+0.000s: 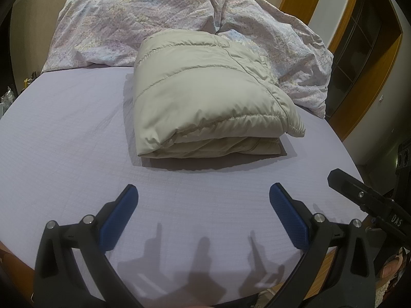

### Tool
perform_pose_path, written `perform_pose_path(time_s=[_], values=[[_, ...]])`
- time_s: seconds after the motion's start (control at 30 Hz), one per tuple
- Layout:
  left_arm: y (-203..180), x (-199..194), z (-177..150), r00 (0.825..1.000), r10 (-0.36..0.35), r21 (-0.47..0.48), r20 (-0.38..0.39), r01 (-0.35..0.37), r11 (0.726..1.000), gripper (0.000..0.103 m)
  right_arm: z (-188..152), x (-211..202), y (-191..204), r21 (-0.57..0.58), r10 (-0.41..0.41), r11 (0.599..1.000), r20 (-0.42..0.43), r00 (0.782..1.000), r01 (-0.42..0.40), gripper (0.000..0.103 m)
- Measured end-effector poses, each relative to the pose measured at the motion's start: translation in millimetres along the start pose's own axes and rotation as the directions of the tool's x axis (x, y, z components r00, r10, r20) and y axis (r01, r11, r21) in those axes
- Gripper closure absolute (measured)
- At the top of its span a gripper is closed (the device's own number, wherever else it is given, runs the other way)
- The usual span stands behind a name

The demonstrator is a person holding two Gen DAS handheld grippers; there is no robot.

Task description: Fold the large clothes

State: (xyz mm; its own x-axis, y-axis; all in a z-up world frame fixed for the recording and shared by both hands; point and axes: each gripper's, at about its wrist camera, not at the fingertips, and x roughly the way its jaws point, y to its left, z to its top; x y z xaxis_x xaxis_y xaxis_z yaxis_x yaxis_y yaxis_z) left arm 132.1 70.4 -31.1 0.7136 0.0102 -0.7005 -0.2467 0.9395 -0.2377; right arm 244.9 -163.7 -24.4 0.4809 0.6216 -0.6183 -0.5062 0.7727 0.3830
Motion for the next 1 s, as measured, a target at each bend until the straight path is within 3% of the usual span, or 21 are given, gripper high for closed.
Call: perform_pose_path(time_s=[1.0], values=[[-0.9, 0.8, -1.0, 1.000, -0.002, 0.001, 0.002, 0.002, 1.000, 0.002, -0.8, 2.0, 5.3, 0.002, 0.002, 1.000, 0.003, 1.000, -0.002, 0.002]])
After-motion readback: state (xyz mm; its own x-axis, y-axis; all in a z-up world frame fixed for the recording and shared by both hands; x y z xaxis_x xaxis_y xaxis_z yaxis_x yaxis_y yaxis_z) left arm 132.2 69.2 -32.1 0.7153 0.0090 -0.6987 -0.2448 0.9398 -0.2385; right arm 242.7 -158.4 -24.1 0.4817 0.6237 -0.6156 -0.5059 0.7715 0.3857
